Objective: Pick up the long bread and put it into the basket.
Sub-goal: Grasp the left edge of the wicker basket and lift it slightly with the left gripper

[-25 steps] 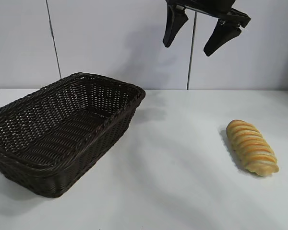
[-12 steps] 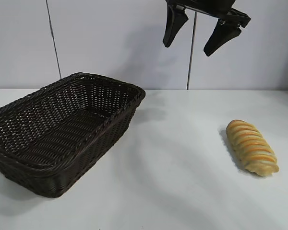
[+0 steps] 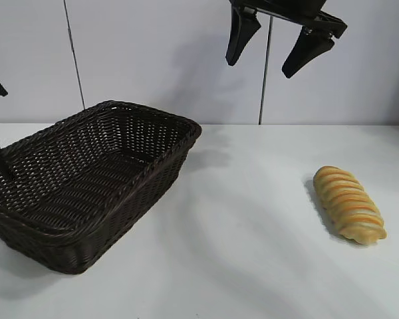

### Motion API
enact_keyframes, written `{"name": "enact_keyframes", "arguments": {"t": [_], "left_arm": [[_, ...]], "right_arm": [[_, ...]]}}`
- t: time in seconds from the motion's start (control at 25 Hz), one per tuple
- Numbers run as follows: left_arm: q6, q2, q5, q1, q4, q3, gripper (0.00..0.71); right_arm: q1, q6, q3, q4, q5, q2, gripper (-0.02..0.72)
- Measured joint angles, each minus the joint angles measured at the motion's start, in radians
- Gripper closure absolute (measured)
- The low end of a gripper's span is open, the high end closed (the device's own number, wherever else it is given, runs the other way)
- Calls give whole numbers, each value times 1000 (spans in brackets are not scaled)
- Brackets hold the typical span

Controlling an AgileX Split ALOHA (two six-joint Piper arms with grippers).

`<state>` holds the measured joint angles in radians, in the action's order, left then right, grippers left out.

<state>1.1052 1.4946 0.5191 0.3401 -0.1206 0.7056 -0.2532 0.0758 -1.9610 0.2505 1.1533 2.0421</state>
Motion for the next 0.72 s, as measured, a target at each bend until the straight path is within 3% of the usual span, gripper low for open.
{"name": "enact_keyframes", "arguments": {"t": [0.24,0.44,0.72], "left_arm": [[5,94,-120,2,-4,0,239],[5,129,-156,2,-4,0,258],[8,130,-152,2,-5,0,571]], "right_arm": [[0,0,0,0,0,0,20],[0,0,0,0,0,0,20],[0,0,0,0,0,0,20]]}}
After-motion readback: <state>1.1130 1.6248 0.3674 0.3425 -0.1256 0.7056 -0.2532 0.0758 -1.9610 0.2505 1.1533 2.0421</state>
